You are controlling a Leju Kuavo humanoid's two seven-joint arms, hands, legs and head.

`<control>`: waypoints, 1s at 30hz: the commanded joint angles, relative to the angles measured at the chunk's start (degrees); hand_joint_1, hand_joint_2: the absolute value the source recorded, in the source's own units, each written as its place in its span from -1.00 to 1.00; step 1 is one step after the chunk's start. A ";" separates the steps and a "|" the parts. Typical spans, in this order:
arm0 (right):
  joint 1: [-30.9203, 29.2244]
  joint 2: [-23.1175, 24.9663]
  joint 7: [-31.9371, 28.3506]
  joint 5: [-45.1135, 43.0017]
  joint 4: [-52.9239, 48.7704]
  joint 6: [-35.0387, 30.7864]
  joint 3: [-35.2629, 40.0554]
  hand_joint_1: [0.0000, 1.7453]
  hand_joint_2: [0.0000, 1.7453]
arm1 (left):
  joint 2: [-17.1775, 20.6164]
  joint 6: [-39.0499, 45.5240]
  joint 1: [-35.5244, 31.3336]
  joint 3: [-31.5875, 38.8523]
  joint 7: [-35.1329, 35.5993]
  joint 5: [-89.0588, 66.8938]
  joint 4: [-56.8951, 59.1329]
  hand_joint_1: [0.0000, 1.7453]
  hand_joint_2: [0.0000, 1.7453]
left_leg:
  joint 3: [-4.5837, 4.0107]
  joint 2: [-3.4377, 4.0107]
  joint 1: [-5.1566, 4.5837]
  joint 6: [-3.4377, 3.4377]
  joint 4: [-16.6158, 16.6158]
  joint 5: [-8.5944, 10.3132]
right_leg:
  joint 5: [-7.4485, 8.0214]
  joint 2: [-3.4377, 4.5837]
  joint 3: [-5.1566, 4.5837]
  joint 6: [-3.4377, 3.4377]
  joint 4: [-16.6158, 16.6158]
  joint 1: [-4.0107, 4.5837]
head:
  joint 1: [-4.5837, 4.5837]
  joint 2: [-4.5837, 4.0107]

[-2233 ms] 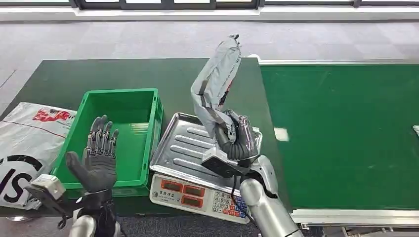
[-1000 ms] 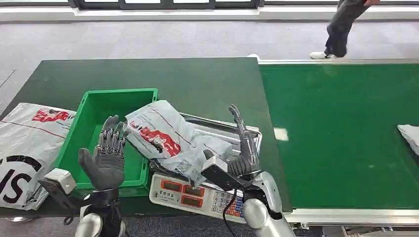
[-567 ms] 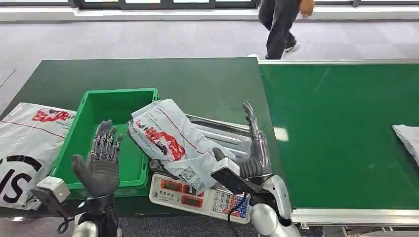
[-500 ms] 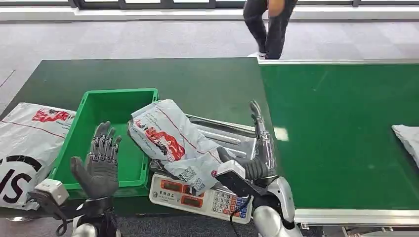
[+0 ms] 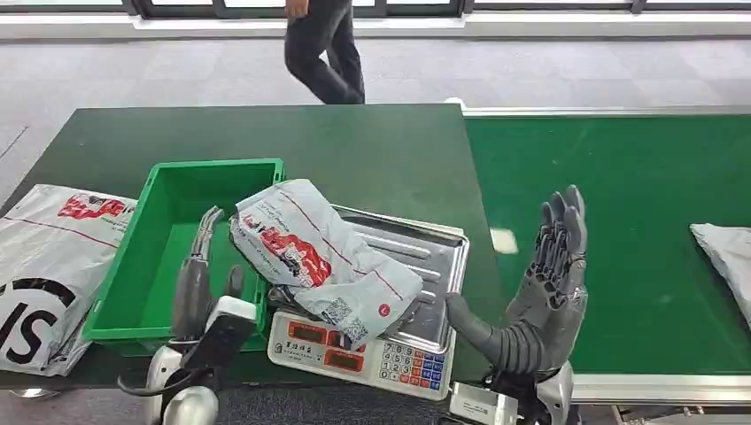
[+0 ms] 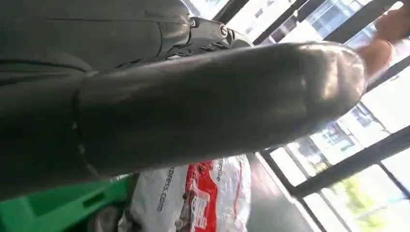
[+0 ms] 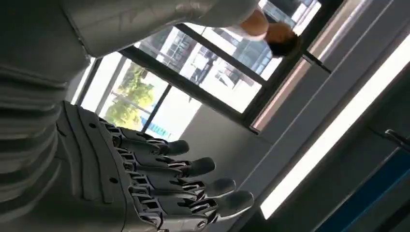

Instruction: Moved the parcel from conveyor to table for the left to box.

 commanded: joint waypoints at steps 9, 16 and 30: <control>-5.63 -2.93 -2.80 -7.07 7.07 1.45 4.28 -1.00 1.00 | 6.47 1.85 -15.55 -16.85 5.00 -11.56 25.50 -1.00 -1.00 | 0.18 0.06 0.09 -0.11 -0.38 0.28 | 0.27 -0.13 0.24 -0.13 -0.43 0.12 | 0.00 0.00; -6.12 -1.81 -3.89 -7.78 8.49 2.30 4.23 -1.00 1.00 | 6.49 0.48 -16.32 -19.50 5.81 -13.71 30.97 -1.00 1.00 | 0.10 0.07 0.02 -0.08 -0.15 0.13 | 0.14 0.01 0.10 -0.07 -0.15 0.04 | 0.00 0.00; -7.41 -0.92 -4.53 -8.37 9.49 3.65 3.87 -1.00 1.00 | 6.17 -3.22 -18.00 -21.85 5.68 -14.96 36.34 -1.00 1.00 | 0.04 0.08 0.02 -0.06 -0.06 0.08 | 0.11 0.06 0.05 -0.05 -0.06 0.02 | 0.00 0.00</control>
